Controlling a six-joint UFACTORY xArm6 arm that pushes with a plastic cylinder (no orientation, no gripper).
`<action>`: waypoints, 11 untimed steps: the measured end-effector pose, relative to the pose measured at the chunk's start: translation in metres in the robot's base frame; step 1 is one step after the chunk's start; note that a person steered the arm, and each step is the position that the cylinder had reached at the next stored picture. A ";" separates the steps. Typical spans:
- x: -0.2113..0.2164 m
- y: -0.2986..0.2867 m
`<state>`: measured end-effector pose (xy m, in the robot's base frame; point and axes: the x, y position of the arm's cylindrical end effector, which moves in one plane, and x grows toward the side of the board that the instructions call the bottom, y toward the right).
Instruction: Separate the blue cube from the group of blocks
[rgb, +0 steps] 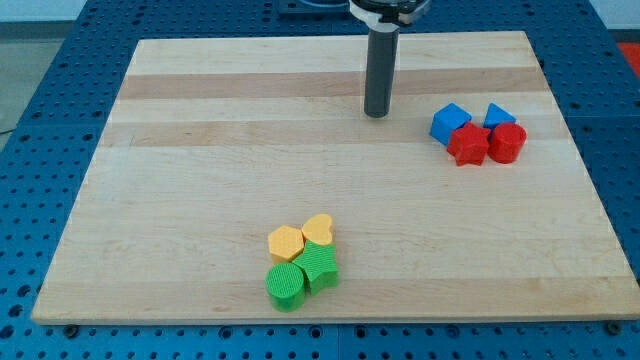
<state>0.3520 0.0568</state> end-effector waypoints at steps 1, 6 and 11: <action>-0.001 0.000; -0.035 0.122; 0.019 0.158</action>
